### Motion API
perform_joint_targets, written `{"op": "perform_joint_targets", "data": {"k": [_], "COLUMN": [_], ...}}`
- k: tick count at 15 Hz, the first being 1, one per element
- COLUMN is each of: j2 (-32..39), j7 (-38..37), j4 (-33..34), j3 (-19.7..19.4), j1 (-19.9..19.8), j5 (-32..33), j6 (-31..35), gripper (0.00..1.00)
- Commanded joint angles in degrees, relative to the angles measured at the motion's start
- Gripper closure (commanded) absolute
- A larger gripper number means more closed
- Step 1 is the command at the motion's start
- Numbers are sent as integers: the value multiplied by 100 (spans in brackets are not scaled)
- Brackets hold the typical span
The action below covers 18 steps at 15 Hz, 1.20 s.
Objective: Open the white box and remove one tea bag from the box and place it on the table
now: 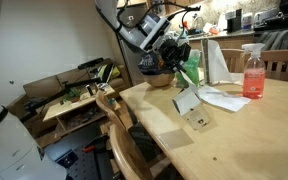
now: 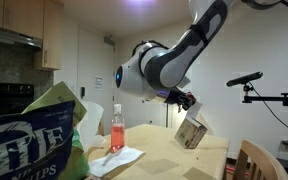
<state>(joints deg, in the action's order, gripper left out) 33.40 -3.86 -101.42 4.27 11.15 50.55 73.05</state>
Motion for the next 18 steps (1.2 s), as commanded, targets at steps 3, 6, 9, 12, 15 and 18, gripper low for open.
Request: {"op": "perform_joint_targets", "data": {"k": [3,6,9,12,15,18], "j2": [441,759,1051,1295,1432,1455], "j7": [416,611,825,1056,1146,1096], "j4": [119,270,474,715,962,1094], "j3": [81,97,120,133,107,81], "j1": [-65,-76,-84,-97,-105,-91], "j5": [94,138,180,190,195,233], "j6": [-132,-74,-22,30,75,81], "gripper": [100,100,100,100,100,99]}}
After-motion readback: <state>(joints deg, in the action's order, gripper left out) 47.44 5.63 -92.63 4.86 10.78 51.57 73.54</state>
